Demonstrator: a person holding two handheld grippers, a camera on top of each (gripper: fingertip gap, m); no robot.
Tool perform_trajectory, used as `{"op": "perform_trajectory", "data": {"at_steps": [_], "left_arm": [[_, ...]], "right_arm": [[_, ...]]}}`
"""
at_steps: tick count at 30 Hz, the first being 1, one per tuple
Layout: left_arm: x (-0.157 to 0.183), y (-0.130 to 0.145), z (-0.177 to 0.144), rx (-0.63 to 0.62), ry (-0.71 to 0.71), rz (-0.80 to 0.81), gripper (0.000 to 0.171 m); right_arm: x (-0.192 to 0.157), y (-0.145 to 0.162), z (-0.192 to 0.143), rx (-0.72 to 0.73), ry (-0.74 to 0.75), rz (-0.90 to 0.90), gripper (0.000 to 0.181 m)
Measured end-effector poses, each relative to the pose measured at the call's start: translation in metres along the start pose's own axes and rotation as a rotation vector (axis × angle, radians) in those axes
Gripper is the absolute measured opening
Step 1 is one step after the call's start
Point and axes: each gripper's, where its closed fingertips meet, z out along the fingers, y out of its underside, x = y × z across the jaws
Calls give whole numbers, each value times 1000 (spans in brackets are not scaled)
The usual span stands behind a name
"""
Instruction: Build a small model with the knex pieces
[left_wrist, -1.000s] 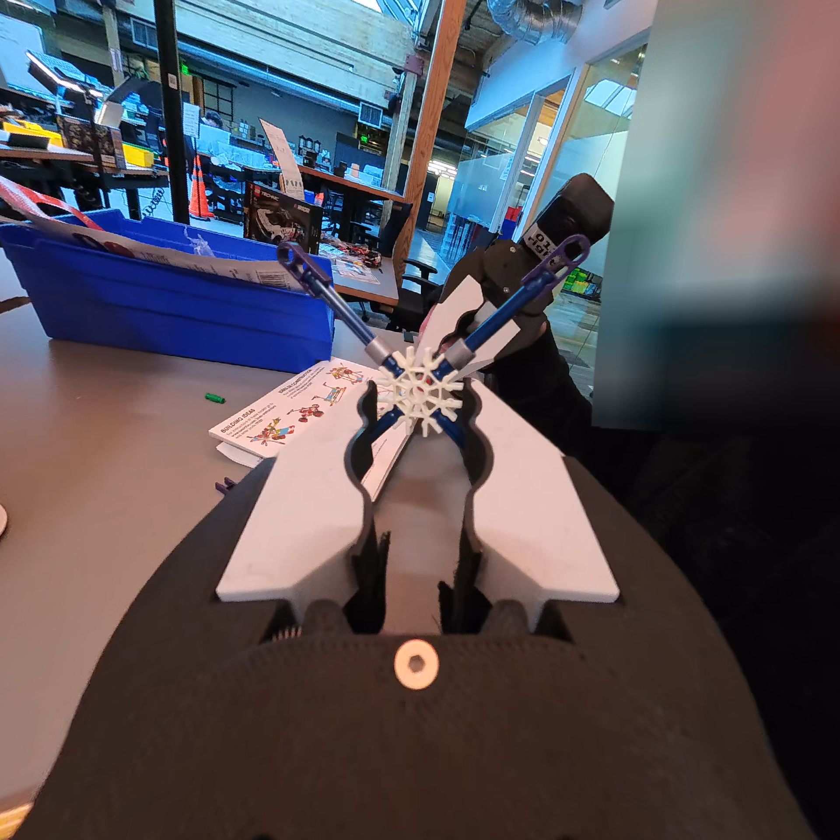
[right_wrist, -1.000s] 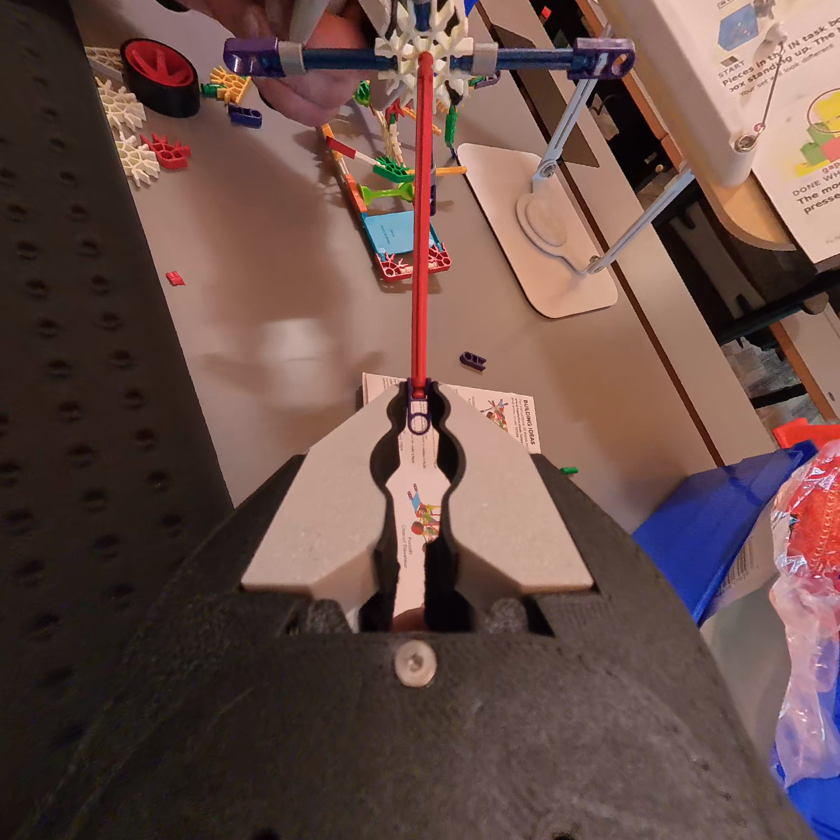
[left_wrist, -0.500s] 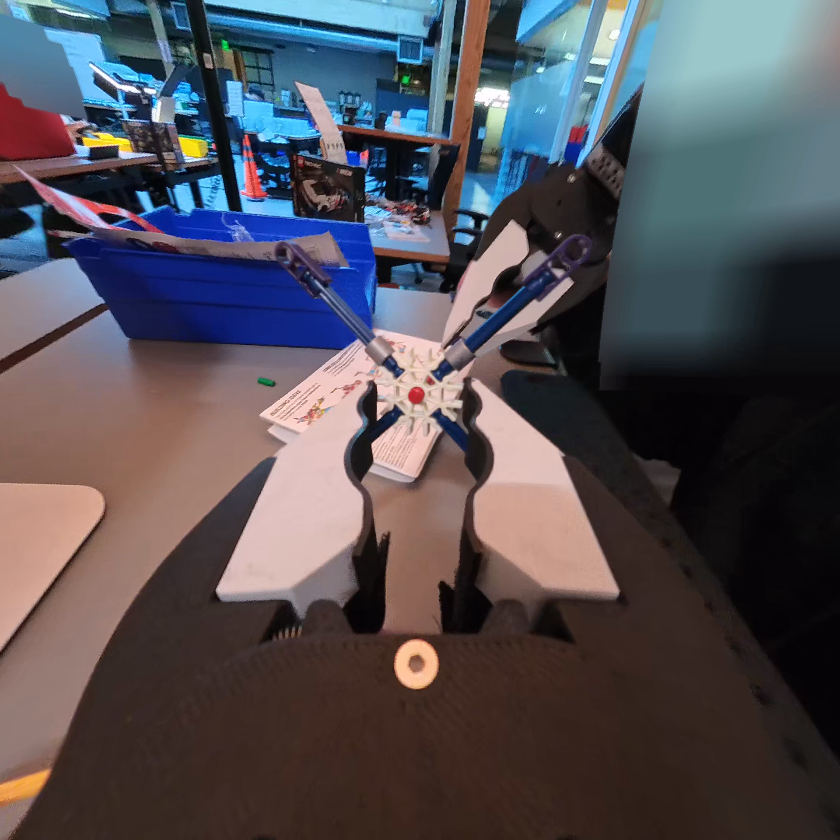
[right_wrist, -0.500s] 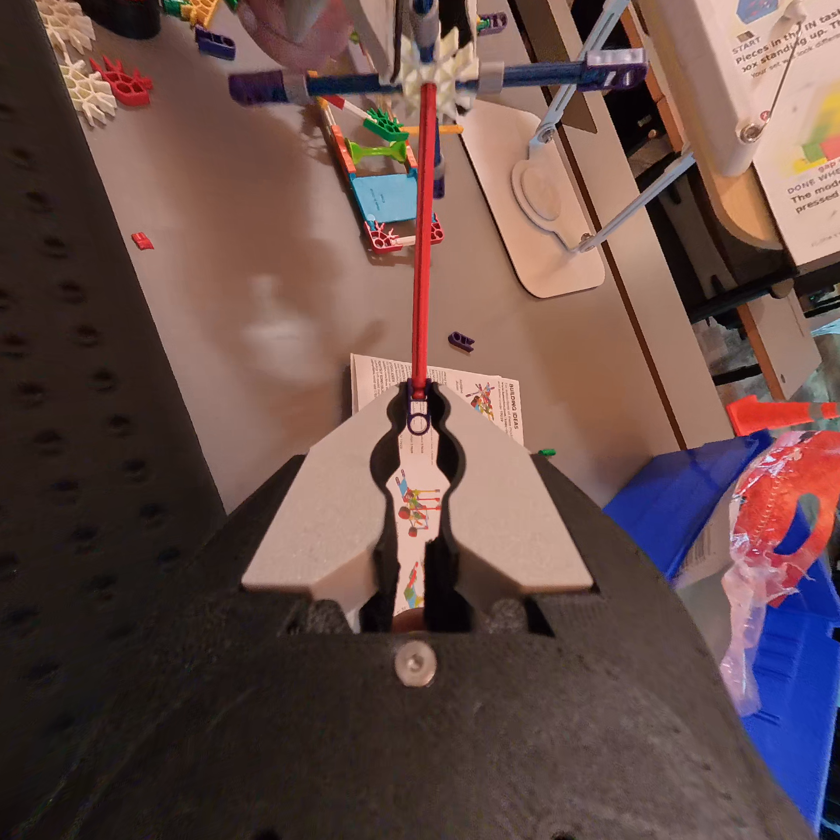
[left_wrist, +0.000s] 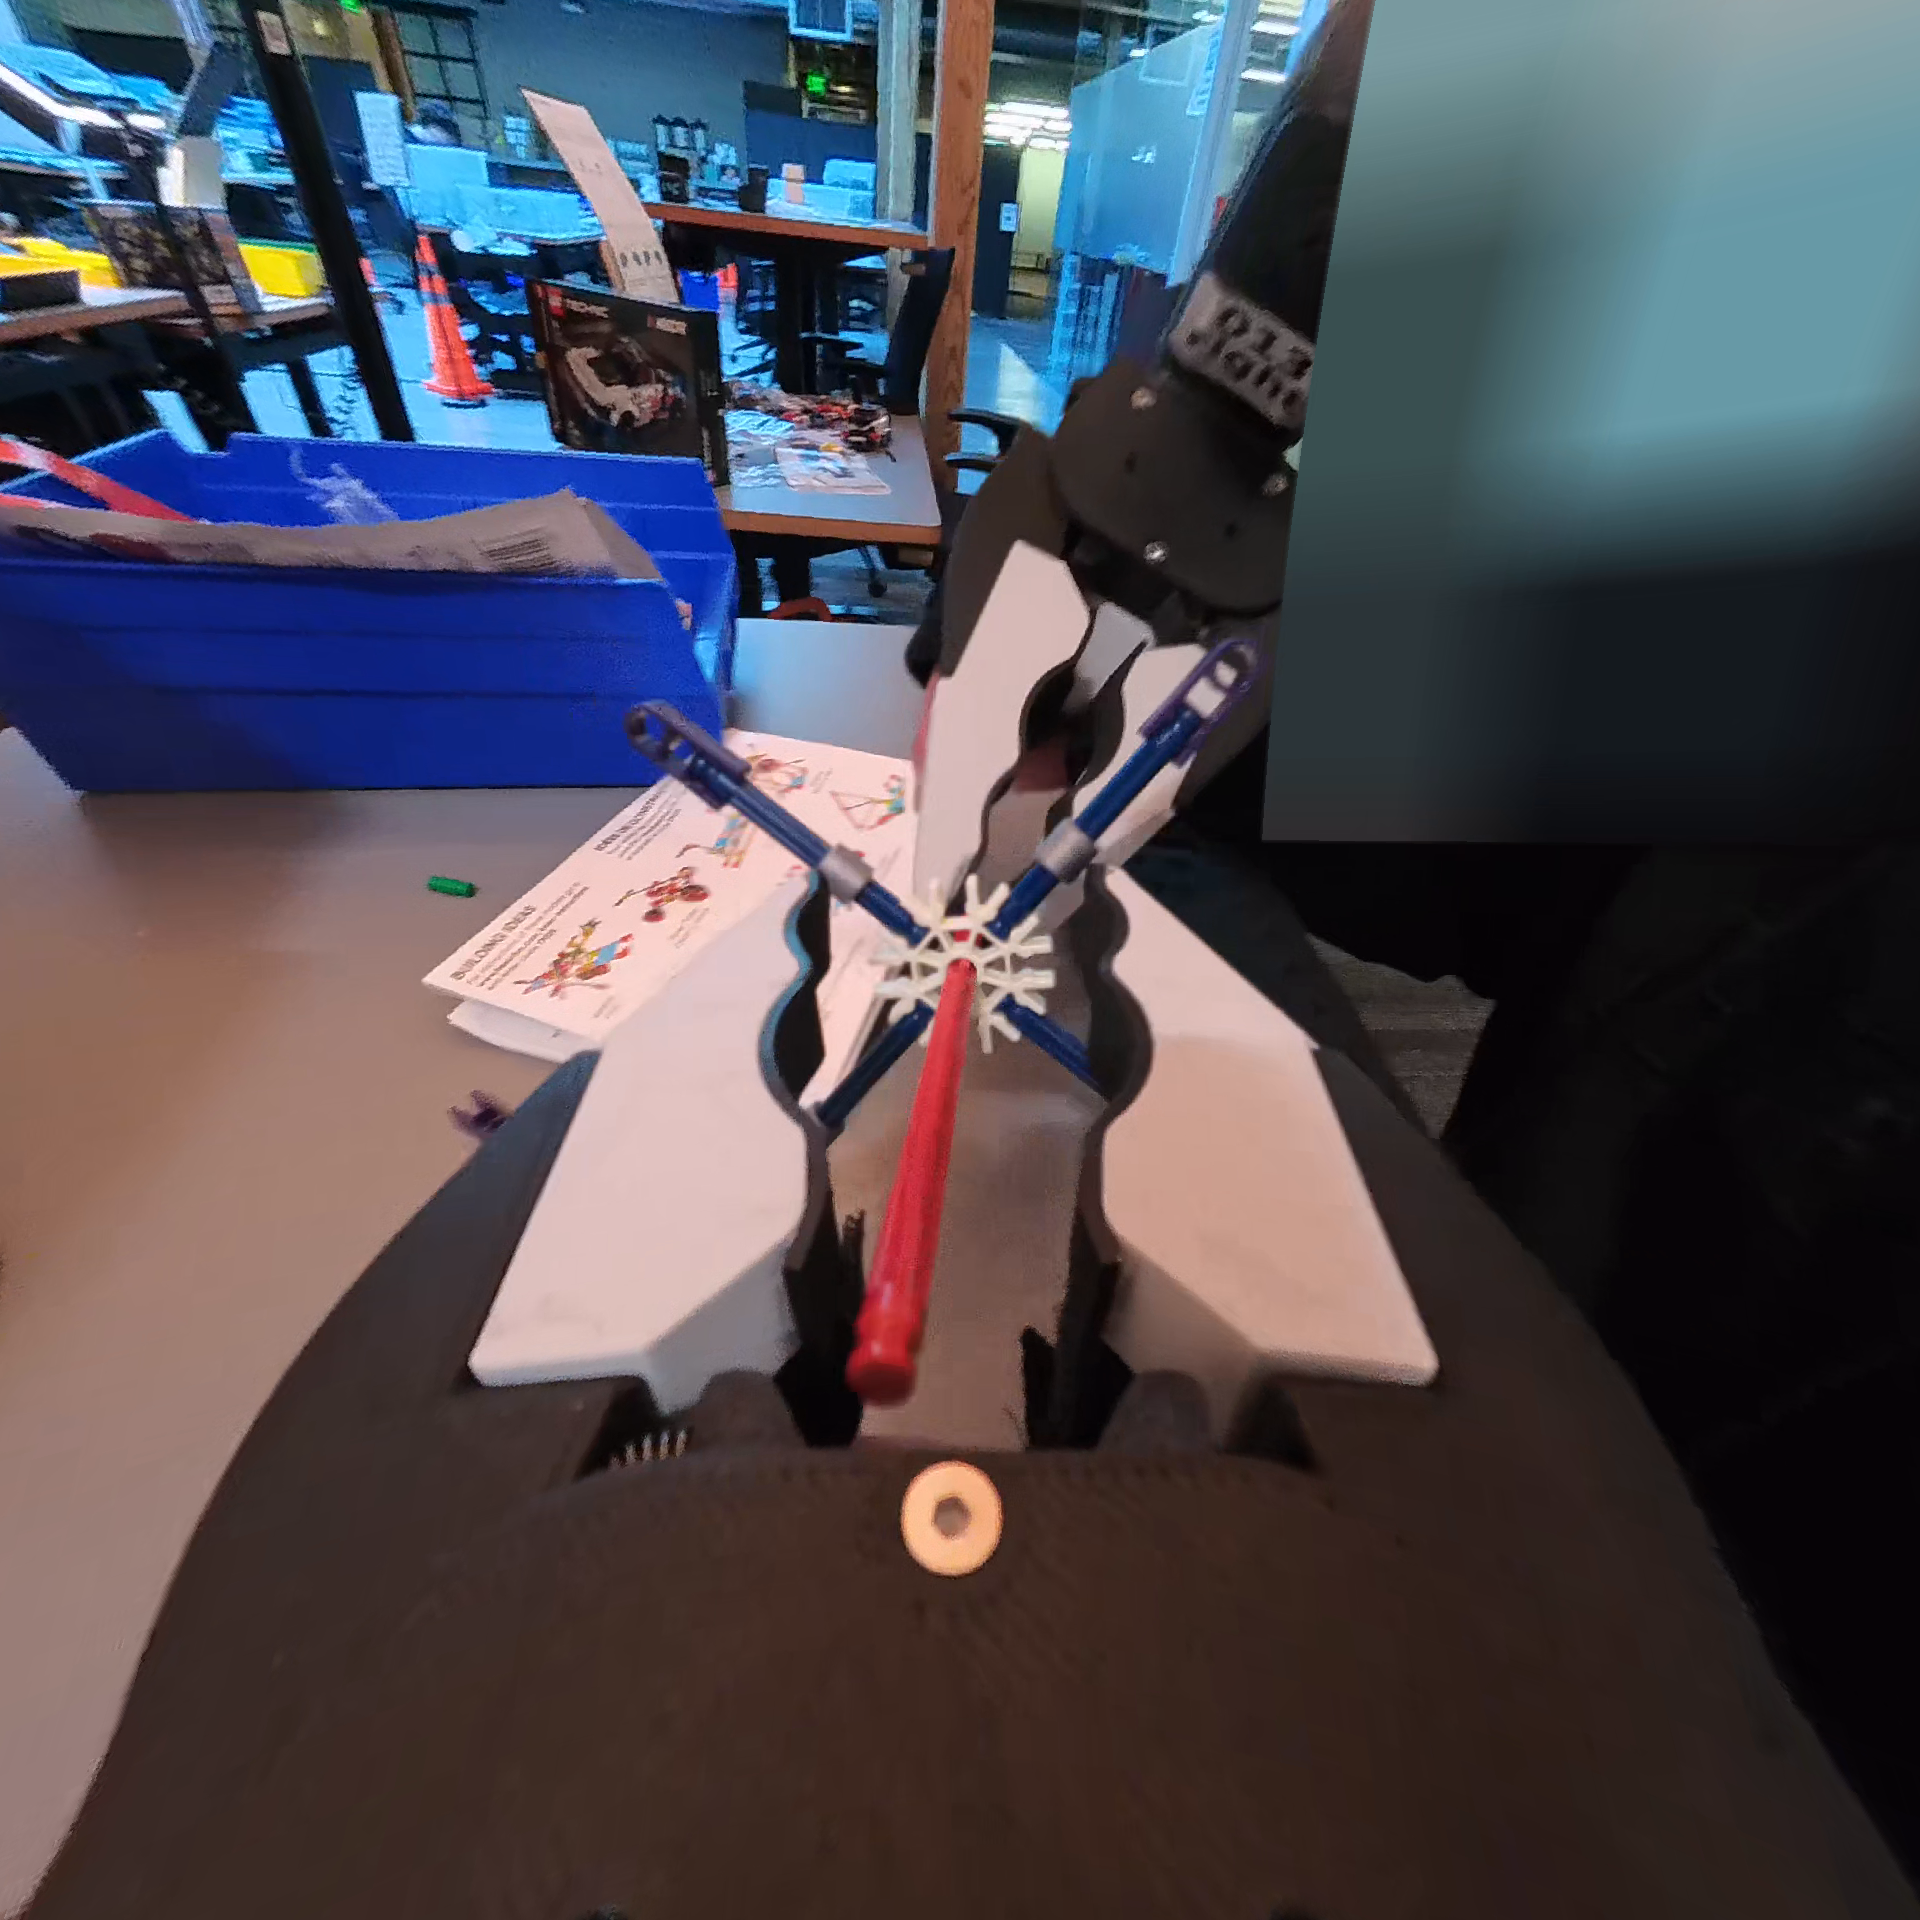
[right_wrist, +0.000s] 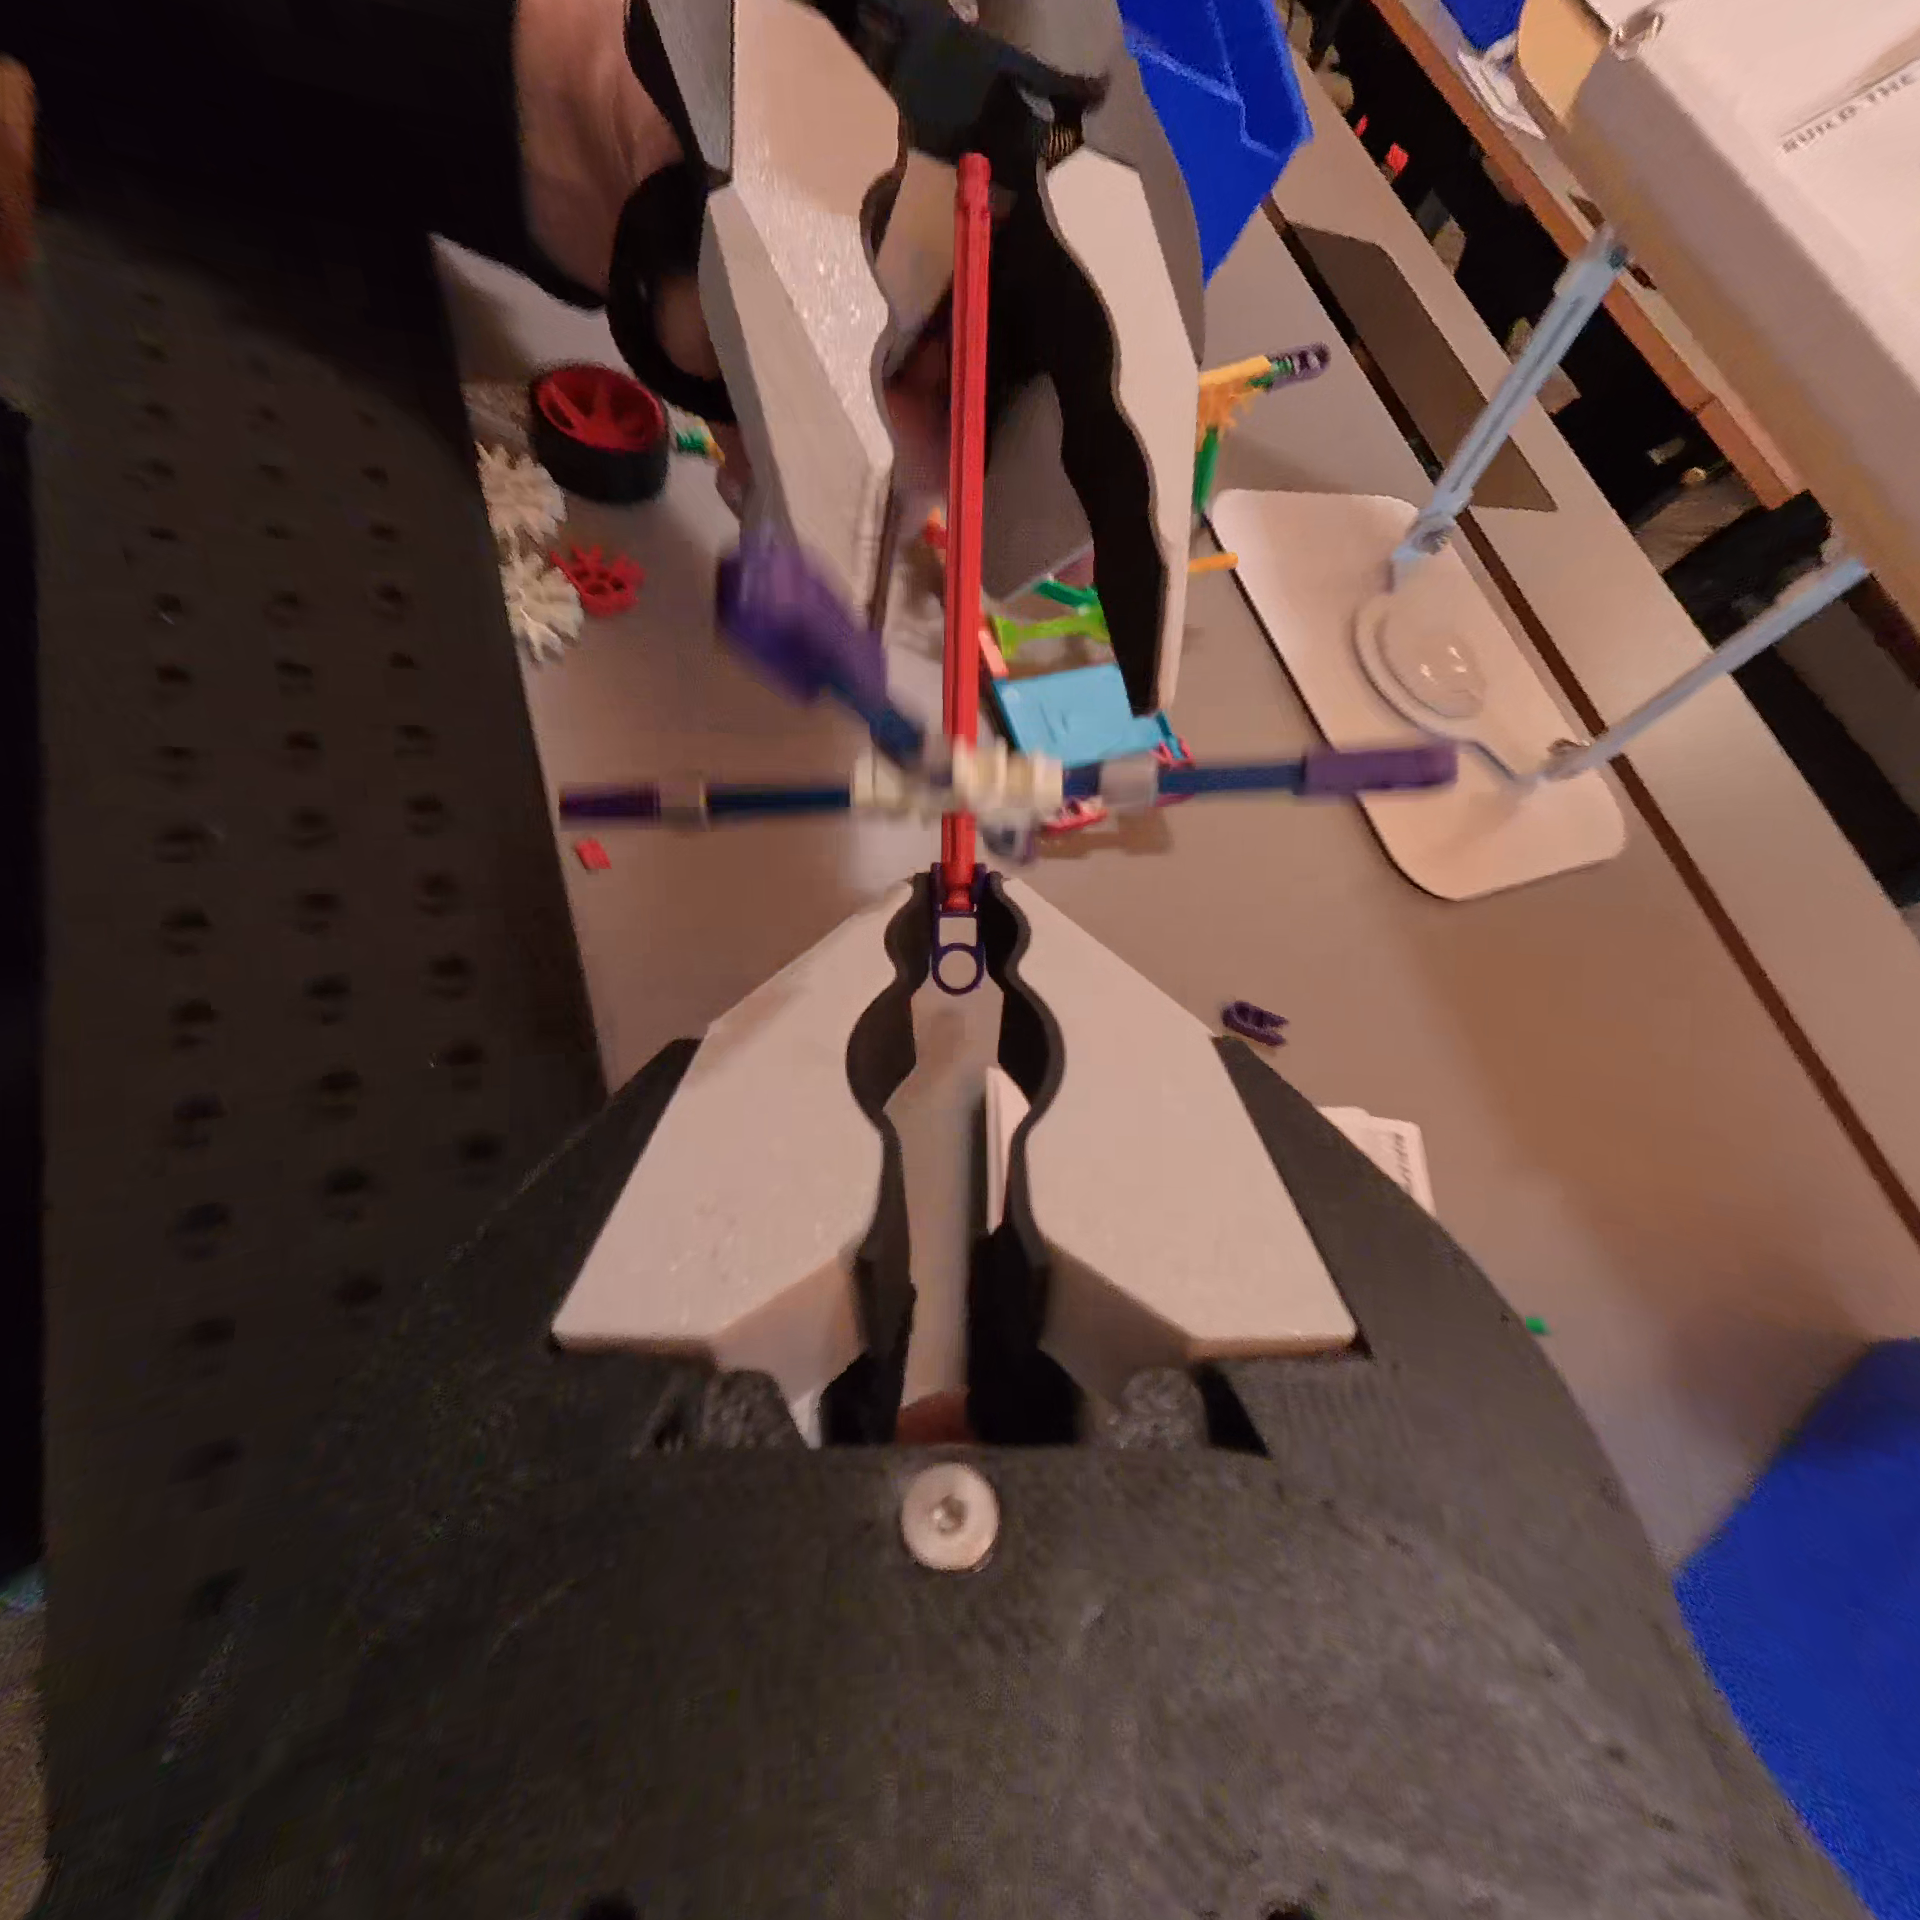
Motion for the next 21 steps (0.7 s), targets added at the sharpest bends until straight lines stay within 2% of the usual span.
{"op": "perform_trajectory", "data": {"at_steps": [3,6,9,12,13,21], "left_arm": [[11,-7,-2,24,43,-14,60],[12,-11,-6,34,40,-10,58],[14,-15,-8,69,54,-25,37],[15,-17,-9,88,58,-29,5],[15,-17,-9,93,62,-29,0],[12,-16,-12,85,53,-38,0]], "right_arm": [[-6,-6,2,71,-3,79,6],[-8,-3,1,90,17,98,6],[-9,-4,0,123,17,118,6],[-11,-7,1,152,17,108,7],[-11,-8,1,164,17,103,7],[-9,-12,0,211,25,116,7]]}}
